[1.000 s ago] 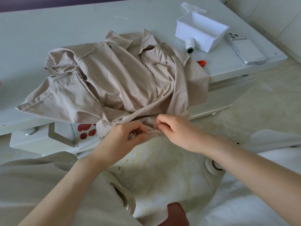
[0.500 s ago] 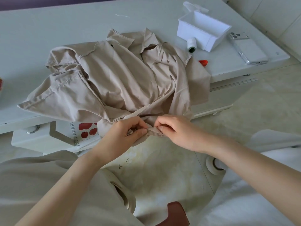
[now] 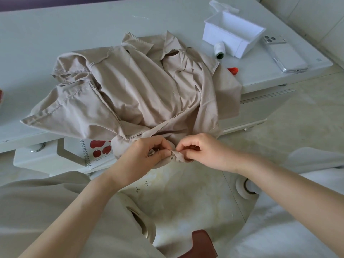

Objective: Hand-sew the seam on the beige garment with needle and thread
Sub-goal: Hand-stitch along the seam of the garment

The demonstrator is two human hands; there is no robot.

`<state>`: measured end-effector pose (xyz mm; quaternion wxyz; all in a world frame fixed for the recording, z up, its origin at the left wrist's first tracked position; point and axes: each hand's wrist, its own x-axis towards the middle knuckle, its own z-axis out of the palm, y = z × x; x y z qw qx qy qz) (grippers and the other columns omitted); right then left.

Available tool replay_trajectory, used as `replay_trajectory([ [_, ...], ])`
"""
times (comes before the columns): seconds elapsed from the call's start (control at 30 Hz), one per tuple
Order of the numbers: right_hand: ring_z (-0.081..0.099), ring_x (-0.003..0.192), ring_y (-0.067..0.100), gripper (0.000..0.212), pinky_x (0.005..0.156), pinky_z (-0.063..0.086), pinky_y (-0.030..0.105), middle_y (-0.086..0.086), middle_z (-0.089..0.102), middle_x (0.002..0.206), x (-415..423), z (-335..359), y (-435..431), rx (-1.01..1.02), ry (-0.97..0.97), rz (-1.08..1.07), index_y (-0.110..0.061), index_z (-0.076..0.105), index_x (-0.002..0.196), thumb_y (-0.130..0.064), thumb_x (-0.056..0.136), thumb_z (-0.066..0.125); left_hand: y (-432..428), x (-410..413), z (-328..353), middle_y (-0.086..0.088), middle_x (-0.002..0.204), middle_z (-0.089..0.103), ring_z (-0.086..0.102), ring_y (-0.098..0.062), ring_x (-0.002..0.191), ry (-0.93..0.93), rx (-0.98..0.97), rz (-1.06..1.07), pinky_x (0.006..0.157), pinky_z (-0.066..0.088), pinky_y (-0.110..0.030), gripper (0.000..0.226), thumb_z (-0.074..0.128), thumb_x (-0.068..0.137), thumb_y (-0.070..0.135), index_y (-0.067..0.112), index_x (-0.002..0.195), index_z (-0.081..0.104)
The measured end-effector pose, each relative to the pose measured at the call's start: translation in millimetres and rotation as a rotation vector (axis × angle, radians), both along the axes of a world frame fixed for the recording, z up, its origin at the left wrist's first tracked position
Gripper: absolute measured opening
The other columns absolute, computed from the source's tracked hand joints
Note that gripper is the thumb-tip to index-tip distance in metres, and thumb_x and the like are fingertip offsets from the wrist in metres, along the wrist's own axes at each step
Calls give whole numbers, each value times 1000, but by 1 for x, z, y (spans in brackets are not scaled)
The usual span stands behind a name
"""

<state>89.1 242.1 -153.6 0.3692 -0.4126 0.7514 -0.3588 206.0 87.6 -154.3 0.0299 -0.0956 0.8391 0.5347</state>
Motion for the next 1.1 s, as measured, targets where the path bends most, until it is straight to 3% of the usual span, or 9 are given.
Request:
replay_trajectory([
  [0.13, 62, 65, 3, 14, 65, 48, 15, -4, 69, 72, -3, 1, 0, -34, -200, -54, -21, 64, 85, -7, 87, 64, 0, -1, 2, 17, 47, 50, 36, -3, 45, -16, 40, -12, 51, 30, -9, 15, 57, 92, 7, 13, 79, 63],
  [0.27, 61, 59, 7, 12, 58, 49, 20, 4, 69, 72, -6, -2, 0, 2, -222, -156, -18, 60, 84, -12, 82, 70, 2, -1, 7, 12, 44, 45, 32, -3, 41, -12, 116, -7, 45, 28, -8, 19, 57, 92, 6, 14, 76, 61],
  [0.37, 60, 56, 3, 11, 53, 48, 17, -5, 65, 64, -6, -2, -1, -6, -219, -207, -16, 61, 80, -9, 86, 66, 3, 0, 11, 9, 41, 38, 27, -3, 37, -16, 174, -15, 42, 25, -7, 18, 54, 93, 5, 11, 77, 59],
  [0.6, 62, 61, -3, 23, 58, 46, 12, -7, 69, 73, -1, 4, -2, -31, -185, -181, -24, 66, 87, -5, 93, 55, 3, -1, 9, 9, 39, 39, 28, -2, 37, -33, 209, -15, 44, 26, -7, 15, 54, 93, 5, 7, 79, 59],
  [0.77, 64, 73, 4, 24, 70, 49, 21, -6, 72, 77, 3, 4, -3, -19, -102, -116, -25, 69, 90, -11, 96, 51, 3, -2, 6, 15, 46, 50, 34, -2, 40, -48, 137, 37, 46, 28, -6, 16, 59, 91, 8, 15, 76, 62],
  [0.87, 55, 67, 10, 22, 71, 47, 31, -9, 63, 72, 5, 0, -2, -6, 1, -100, -22, 67, 104, -17, 98, 47, 1, -3, 3, 14, 50, 50, 32, -3, 43, -54, 96, 69, 45, 29, -8, 13, 61, 91, 11, 15, 79, 64],
  [0.97, 55, 102, 0, 27, 95, 45, 26, -10, 59, 111, 7, -3, 1, -122, 186, -136, -22, 59, 121, -22, 96, 50, 2, -3, 3, 17, 45, 49, 34, -3, 39, -57, 98, 94, 43, 29, -7, 10, 59, 92, 9, 10, 83, 64],
  [1.03, 50, 111, 4, 27, 99, 38, 18, -4, 54, 116, 7, -2, 4, -269, 383, -107, -17, 62, 117, -25, 92, 54, 3, -4, 4, 18, 43, 49, 35, -2, 36, -52, 110, 112, 41, 28, -6, 9, 58, 92, 8, 4, 86, 64],
  [1.1, 53, 98, 10, 17, 91, 37, 15, -2, 55, 101, 7, -1, 6, -346, 585, -61, -17, 68, 102, -20, 86, 63, 3, -6, 5, 17, 40, 47, 34, -2, 34, -49, 119, 129, 39, 27, -6, 10, 57, 92, 8, 1, 88, 64],
])
